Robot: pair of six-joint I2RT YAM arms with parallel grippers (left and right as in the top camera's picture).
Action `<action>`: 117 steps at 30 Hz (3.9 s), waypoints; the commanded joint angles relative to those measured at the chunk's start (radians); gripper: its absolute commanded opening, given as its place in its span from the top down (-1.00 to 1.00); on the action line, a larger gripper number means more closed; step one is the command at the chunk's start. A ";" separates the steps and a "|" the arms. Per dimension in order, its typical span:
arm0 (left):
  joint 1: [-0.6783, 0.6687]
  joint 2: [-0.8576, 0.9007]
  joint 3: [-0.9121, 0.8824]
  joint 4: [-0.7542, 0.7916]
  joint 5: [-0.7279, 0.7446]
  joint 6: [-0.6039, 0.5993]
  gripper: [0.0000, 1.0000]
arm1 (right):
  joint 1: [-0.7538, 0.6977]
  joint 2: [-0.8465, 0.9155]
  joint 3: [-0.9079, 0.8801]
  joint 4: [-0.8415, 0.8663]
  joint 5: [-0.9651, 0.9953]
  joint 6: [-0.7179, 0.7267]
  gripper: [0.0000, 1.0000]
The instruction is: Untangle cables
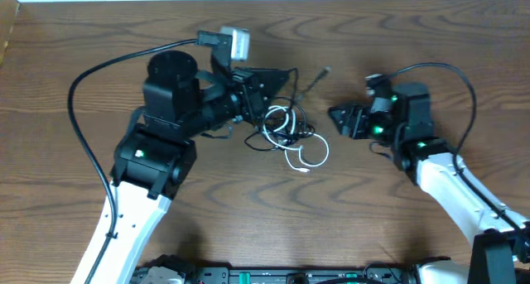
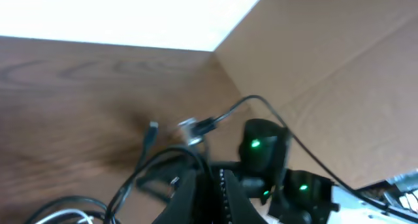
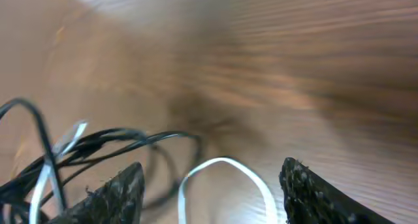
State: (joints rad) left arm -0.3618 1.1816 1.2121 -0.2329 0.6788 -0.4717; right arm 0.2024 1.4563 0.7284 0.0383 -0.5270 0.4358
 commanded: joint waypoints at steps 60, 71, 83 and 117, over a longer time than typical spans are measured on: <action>-0.049 0.025 0.000 -0.105 -0.303 0.102 0.51 | 0.327 0.005 -0.005 -0.174 0.103 0.116 -0.01; -0.049 0.025 0.000 -0.157 -0.306 0.124 0.44 | 0.517 0.084 -0.005 -0.158 0.368 0.316 -0.05; -0.049 0.025 0.000 -0.175 -0.306 0.124 0.44 | 0.527 0.277 -0.005 -0.026 0.337 0.356 0.14; -0.050 0.285 -0.133 -0.094 0.082 0.182 0.10 | 0.100 -0.222 0.025 -0.191 0.176 0.251 0.98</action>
State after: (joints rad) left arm -0.4095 1.4128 1.0744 -0.3515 0.6220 -0.3130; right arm 0.3080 1.2488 0.7300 -0.1574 -0.3298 0.7067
